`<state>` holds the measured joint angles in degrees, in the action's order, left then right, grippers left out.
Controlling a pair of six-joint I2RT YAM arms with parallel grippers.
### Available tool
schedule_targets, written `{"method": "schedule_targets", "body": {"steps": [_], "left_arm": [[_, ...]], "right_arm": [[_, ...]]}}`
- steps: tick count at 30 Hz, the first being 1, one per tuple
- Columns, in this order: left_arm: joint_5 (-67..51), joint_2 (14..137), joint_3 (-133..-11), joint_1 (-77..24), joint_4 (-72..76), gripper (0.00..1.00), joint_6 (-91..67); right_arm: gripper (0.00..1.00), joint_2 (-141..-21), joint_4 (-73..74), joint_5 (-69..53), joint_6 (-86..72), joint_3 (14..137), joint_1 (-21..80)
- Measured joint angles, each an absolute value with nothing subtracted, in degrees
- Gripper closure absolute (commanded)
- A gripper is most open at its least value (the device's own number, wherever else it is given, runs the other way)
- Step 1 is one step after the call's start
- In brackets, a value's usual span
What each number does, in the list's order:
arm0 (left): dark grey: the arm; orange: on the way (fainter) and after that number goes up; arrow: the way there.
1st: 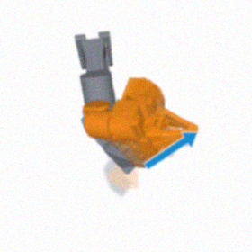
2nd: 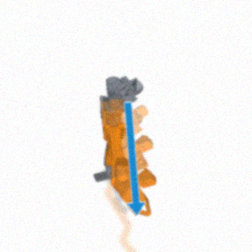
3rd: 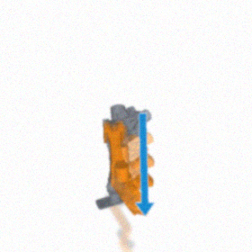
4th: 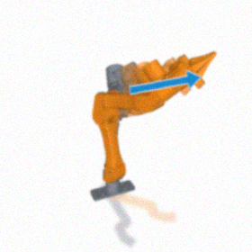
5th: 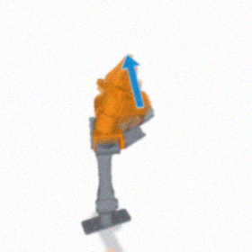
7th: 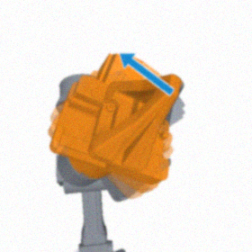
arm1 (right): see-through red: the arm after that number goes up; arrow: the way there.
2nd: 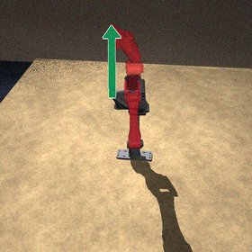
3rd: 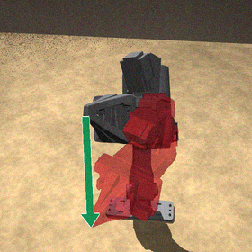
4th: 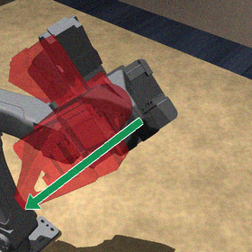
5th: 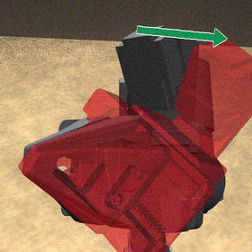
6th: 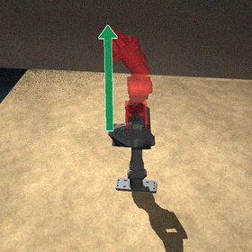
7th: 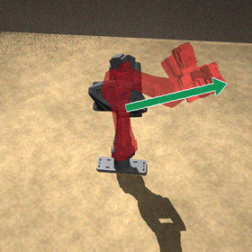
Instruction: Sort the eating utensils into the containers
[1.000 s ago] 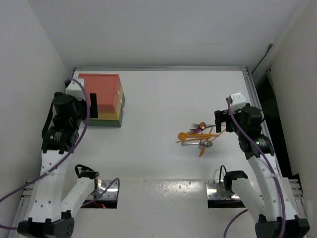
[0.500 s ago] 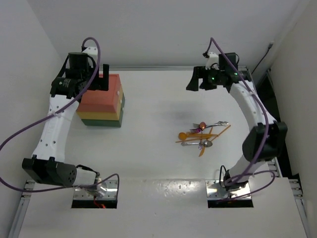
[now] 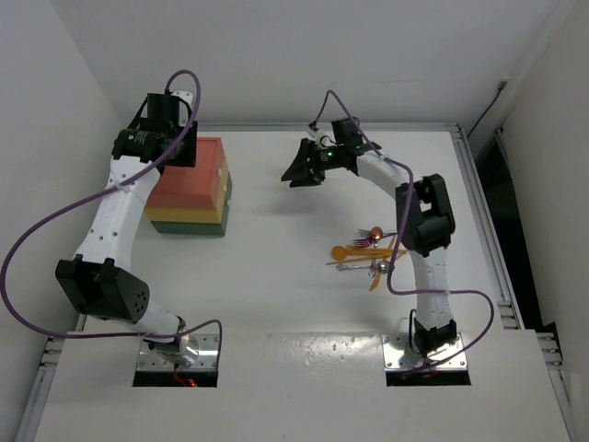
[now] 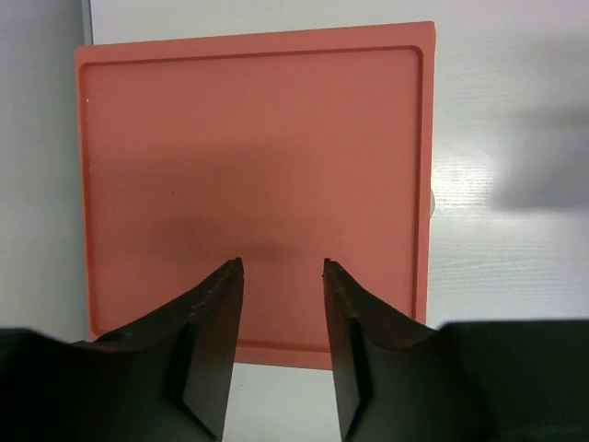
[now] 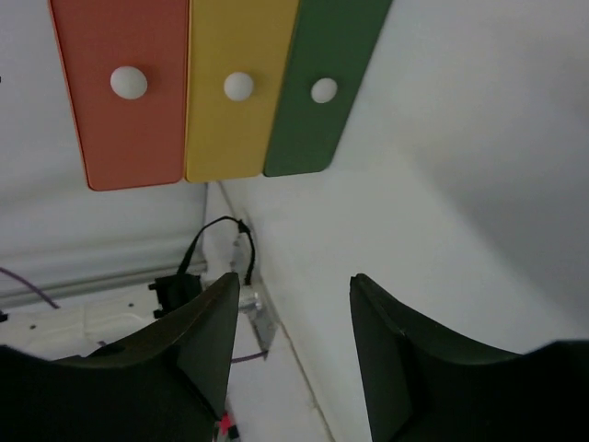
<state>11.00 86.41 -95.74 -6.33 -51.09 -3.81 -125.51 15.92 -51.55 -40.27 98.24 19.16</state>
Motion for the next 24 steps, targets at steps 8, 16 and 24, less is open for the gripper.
{"method": "schedule_targets", "body": {"steps": [8,16,24], "left_arm": [[10.70,88.66,-95.77,-4.97,-51.48,0.80,-4.60],[5.65,91.79,-94.21,-2.63,-52.05,0.80,-4.73],[2.09,90.61,-91.96,-0.30,-49.36,0.50,-4.38]], "right_arm": [[0.50,-137.95,-13.63,-58.26,-66.28,98.08,27.31],[0.45,-142.63,-28.14,-55.42,-78.54,96.18,32.16],[0.45,-148.90,-35.29,-51.40,-85.65,97.36,34.37]]}}
